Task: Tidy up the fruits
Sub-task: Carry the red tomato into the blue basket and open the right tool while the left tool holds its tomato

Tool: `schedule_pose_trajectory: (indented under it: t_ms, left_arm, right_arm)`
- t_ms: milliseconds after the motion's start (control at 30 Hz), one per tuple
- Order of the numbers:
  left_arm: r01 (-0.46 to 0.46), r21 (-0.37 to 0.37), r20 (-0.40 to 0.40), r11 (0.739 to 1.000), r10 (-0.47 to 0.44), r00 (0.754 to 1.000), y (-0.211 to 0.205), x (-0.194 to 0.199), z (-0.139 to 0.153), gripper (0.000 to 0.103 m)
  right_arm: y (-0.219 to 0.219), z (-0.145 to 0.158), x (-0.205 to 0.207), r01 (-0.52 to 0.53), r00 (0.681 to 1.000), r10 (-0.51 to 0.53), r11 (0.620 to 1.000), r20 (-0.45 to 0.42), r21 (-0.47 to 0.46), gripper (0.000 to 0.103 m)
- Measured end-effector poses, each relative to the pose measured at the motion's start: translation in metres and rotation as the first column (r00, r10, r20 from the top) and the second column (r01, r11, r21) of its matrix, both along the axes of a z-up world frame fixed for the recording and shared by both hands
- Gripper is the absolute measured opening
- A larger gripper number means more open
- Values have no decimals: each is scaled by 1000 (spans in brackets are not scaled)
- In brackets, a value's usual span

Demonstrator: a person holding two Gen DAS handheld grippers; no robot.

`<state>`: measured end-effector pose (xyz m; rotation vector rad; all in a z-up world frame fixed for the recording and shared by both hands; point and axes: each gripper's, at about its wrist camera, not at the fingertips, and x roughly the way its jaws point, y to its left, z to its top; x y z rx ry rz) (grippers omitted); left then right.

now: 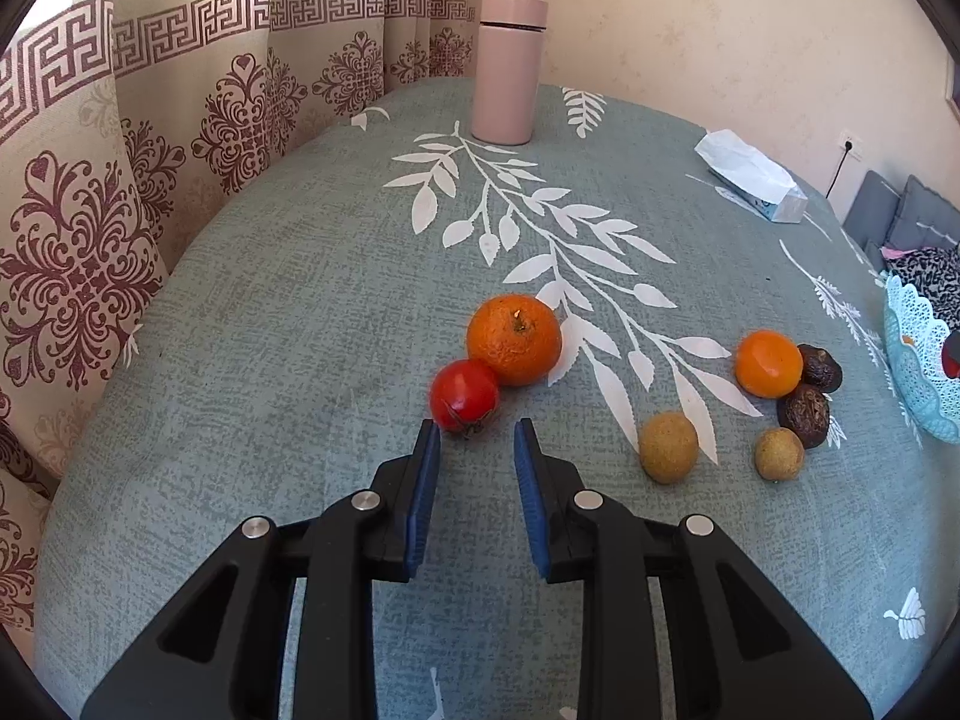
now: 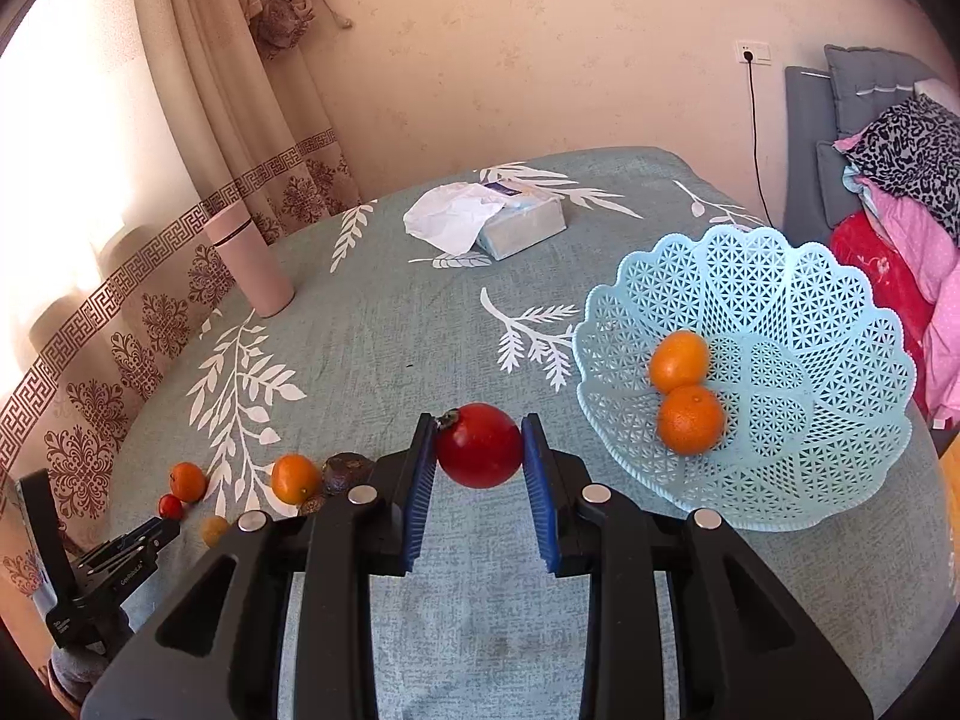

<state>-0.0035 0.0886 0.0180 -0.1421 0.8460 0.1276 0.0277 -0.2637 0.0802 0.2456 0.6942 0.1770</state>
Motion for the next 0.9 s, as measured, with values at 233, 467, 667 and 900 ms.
schedule_pose_trajectory:
  t_ms: [233,467,667,900]
  left_arm:
    - [-4,-13,-29,1000,4,1000,3,15,-1,26]
    - [-16,-40,-28,999,15,1000,8,17,1,35]
    - [-30,-34,-8,999,29,1000,11,21,5,49]
    - [-27,-37,-31,999,26,999,12,29,-1,26]
  right_arm:
    - [-17,5,-1,46,999,-46,999,11,10,30]
    - [-36,7,0,94,995,-95,995,6,33,30]
    - [-53,7,2,161,987,-161,986,-5,39,30]
    - [-83,-9,11,268,961,-260,959,-90,90,56]
